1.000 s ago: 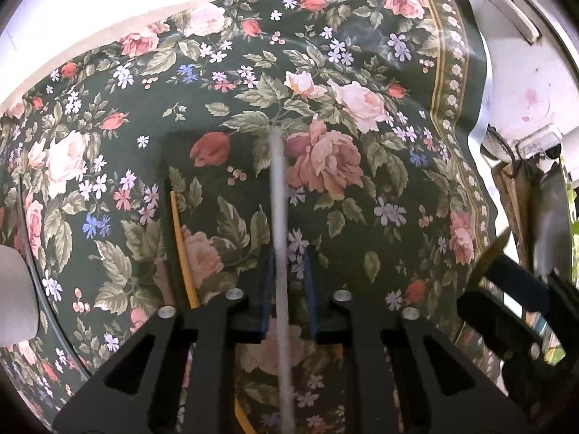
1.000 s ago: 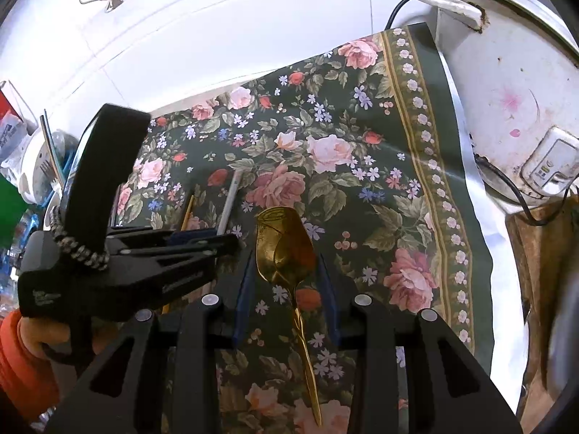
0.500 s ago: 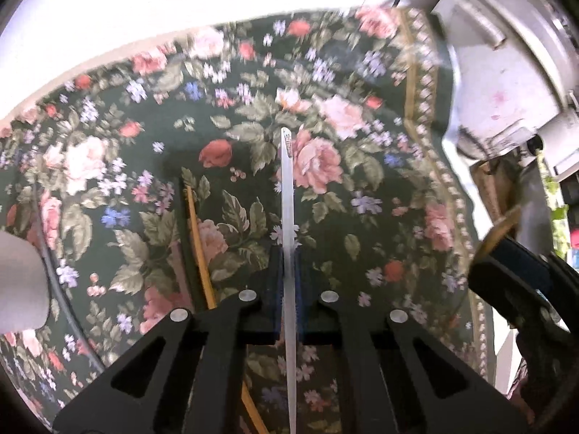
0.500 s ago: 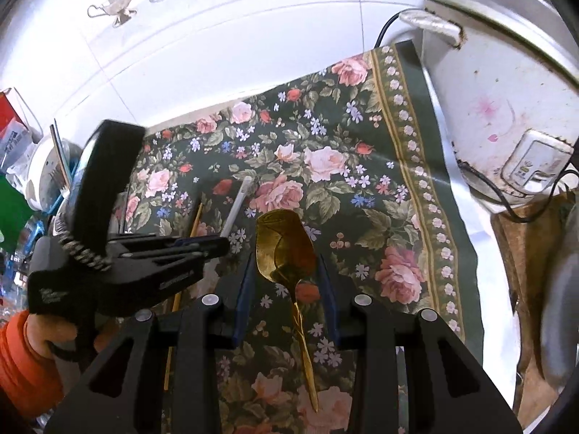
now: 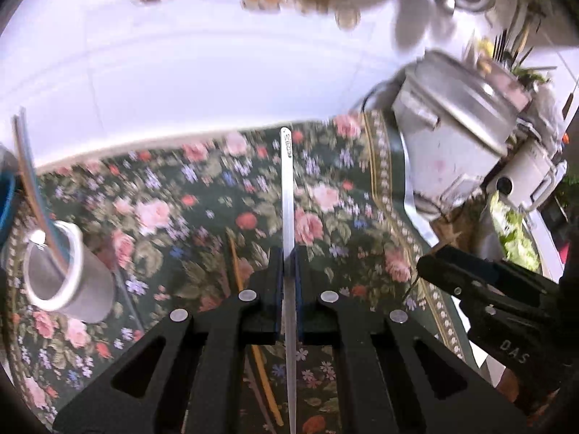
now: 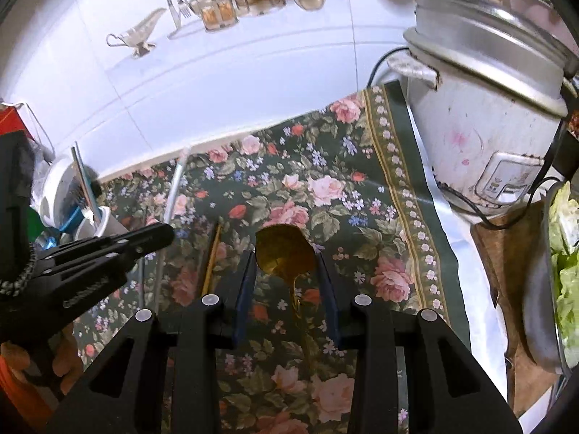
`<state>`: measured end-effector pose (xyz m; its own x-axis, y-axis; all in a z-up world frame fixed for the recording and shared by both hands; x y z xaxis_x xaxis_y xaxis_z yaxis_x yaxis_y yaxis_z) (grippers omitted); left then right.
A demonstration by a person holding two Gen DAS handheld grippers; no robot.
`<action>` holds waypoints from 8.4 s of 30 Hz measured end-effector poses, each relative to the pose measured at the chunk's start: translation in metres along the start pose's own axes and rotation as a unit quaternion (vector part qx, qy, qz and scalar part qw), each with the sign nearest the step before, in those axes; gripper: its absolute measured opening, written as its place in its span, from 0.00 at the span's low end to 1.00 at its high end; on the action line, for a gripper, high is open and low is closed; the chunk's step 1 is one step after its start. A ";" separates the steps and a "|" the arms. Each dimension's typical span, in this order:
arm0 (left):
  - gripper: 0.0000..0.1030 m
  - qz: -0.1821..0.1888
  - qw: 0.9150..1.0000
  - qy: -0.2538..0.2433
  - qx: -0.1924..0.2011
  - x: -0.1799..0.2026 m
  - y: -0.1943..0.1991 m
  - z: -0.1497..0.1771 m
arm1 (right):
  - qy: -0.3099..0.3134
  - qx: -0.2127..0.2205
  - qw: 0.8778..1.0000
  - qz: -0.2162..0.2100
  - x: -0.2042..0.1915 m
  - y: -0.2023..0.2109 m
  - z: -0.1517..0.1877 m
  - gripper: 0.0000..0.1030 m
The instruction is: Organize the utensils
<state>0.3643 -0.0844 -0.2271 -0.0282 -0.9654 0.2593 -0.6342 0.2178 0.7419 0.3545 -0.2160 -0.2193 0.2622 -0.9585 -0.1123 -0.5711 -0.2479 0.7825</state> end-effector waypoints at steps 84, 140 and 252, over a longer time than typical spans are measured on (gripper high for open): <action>0.04 -0.110 0.971 0.101 0.187 -0.251 0.064 -0.043 | 0.095 -0.044 0.987 -0.121 -0.255 -0.102 -0.058 0.31; 0.17 -0.155 0.982 0.032 -0.105 -0.138 -0.062 0.090 | 0.065 -0.183 0.980 -0.040 -0.096 -0.131 0.071 0.21; 0.00 -0.026 0.997 0.026 0.071 -0.138 0.126 -0.028 | 0.067 0.064 0.989 -0.112 -0.160 0.013 -0.075 0.05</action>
<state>0.3098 0.0799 -0.1520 0.0453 -0.9652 0.2576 -0.7364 0.1420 0.6615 0.3631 -0.0554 -0.1451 0.4888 -0.8524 -0.1859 -0.5784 -0.4762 0.6623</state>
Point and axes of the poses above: each gripper's, at about its wrist camera, not at the fingertips, and y roughly against the way its jaws point, x to its right, z to its underside, the point moved 4 cm from there along -y, roughly the way its jaws point, and after that the axes turned 2 degrees about y, right-handed, at the moved point
